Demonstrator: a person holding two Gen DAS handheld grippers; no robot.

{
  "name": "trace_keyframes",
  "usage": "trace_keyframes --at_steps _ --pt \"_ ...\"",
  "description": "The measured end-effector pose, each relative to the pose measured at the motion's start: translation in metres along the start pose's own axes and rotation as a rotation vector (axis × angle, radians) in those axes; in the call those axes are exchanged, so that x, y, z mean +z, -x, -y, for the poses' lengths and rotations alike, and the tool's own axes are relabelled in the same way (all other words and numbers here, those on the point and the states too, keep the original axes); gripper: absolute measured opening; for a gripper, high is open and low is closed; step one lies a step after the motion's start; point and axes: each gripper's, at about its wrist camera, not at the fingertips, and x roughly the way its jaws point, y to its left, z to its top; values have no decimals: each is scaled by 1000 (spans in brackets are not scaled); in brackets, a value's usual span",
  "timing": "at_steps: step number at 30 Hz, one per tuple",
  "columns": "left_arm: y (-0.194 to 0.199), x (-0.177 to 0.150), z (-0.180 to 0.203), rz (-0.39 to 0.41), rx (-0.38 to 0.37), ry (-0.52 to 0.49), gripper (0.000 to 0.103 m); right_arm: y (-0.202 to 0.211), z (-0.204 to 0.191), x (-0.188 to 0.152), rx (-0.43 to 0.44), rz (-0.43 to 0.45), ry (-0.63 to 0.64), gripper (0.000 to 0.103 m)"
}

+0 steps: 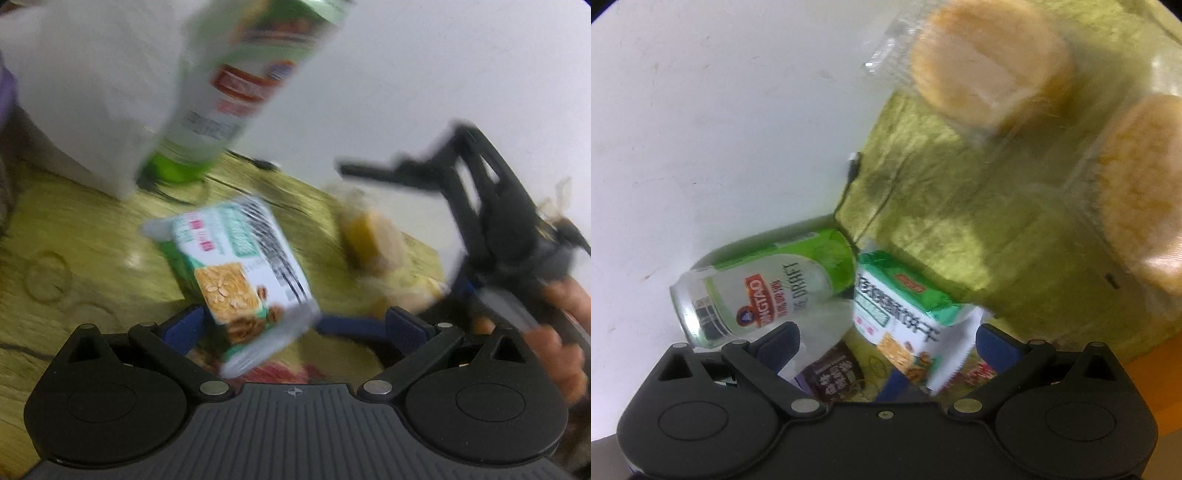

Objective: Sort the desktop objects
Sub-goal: 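Carry the walnut cookie packet with the right tool toward the orange tray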

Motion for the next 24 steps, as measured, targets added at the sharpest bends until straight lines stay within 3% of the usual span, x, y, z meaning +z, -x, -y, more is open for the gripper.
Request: trace_keyframes --at_steps 4,10,13,16,24 --pt "6 -5 10 -19 -36 -77 103 10 -11 1 5 50 39 103" --pt "22 8 3 155 36 -46 103 17 -16 2 -47 65 86 103" --pt "18 21 -4 189 94 -24 103 11 -11 2 -67 47 78 103" --pt "1 22 -12 141 114 2 103 -2 -10 2 -73 23 71 103" --pt "-3 7 -4 30 78 -66 103 -13 -16 7 -37 6 115 103"
